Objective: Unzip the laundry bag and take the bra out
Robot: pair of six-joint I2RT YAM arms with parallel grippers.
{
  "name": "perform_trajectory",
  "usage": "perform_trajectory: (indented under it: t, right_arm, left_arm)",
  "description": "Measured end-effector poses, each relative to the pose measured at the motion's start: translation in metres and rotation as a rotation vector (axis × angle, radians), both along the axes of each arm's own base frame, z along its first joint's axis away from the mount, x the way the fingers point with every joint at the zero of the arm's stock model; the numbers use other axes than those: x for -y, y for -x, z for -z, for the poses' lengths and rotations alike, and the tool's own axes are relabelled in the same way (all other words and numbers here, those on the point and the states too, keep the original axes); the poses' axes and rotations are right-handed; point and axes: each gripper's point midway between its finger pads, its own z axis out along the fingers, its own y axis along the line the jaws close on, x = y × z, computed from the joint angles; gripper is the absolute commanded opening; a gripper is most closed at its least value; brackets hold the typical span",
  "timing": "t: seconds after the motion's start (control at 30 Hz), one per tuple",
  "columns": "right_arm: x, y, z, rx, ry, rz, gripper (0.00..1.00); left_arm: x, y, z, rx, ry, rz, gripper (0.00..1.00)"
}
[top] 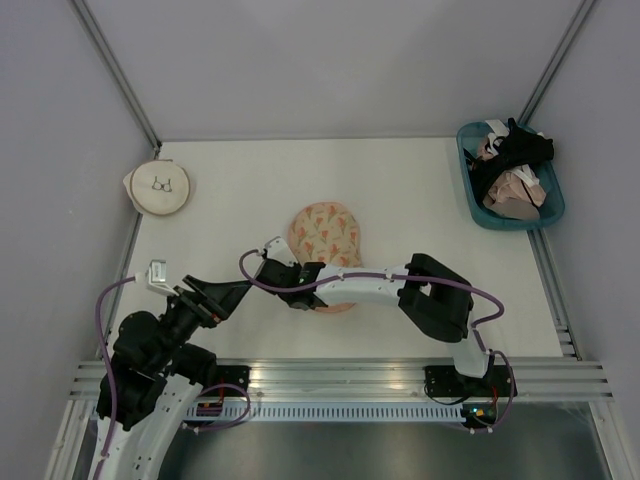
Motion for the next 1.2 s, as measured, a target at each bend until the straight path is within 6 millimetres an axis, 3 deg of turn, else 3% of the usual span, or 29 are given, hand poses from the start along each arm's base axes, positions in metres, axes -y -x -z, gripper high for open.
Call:
perform_trajectory:
  t: [0.2, 0.33, 0.43, 0.57, 0.6, 0.67, 0.73, 0.87, 1.0, 1.03, 1.07, 1.17, 1.2]
  right_arm:
    - [0.01, 0.001, 0.012, -0.016, 0.005, 0.007, 0.01]
    - [0.023, 0.006, -0.005, -0.009, -0.048, 0.012, 0.0]
    - [0.038, 0.01, -0.046, 0.016, -0.17, 0.024, 0.01]
    - [0.056, 0.005, -0.122, 0.085, -0.451, 0.077, 0.0]
    - [0.066, 0.0, -0.144, 0.109, -0.545, 0.11, 0.01]
    - [0.089, -0.008, -0.168, 0.142, -0.662, 0.192, 0.01]
    - [0.128, -0.021, -0.18, 0.185, -0.755, 0.344, 0.01]
    - [0.21, -0.036, -0.166, 0.256, -0.802, 0.677, 0.01]
    - [0.259, -0.037, -0.148, 0.296, -0.733, 0.868, 0.02]
    - [0.264, -0.036, -0.141, 0.292, -0.696, 0.894, 0.09]
    - [0.268, -0.035, -0.134, 0.283, -0.646, 0.913, 0.38]
    - [0.273, -0.034, -0.114, 0.25, -0.518, 0.942, 0.58]
    - [0.275, -0.032, -0.108, 0.242, -0.479, 0.945, 0.59]
  left_arm:
    - [-0.002, 0.0, 0.006, -0.022, -0.009, -0.008, 0.99]
    - [-0.003, -0.001, 0.006, -0.023, -0.011, -0.021, 0.99]
    - [-0.004, -0.001, 0.006, -0.023, -0.012, -0.025, 1.0]
    - [-0.005, -0.002, 0.006, -0.023, -0.013, -0.034, 1.0]
    - [-0.006, -0.002, 0.006, -0.023, -0.013, -0.036, 1.0]
    - [-0.006, -0.003, 0.006, -0.023, -0.013, -0.042, 1.0]
    - [-0.007, -0.003, 0.006, -0.023, -0.014, -0.043, 0.99]
    - [-0.006, -0.004, 0.005, -0.018, -0.011, -0.042, 0.99]
    - [-0.006, -0.004, 0.003, -0.01, -0.008, -0.039, 0.99]
    - [-0.006, -0.004, 0.003, -0.01, -0.008, -0.039, 0.99]
    - [-0.005, -0.004, 0.003, -0.01, -0.008, -0.038, 0.99]
    - [-0.005, -0.003, 0.003, -0.009, -0.007, -0.035, 0.99]
    - [-0.005, -0.003, 0.003, -0.009, -0.007, -0.033, 0.99]
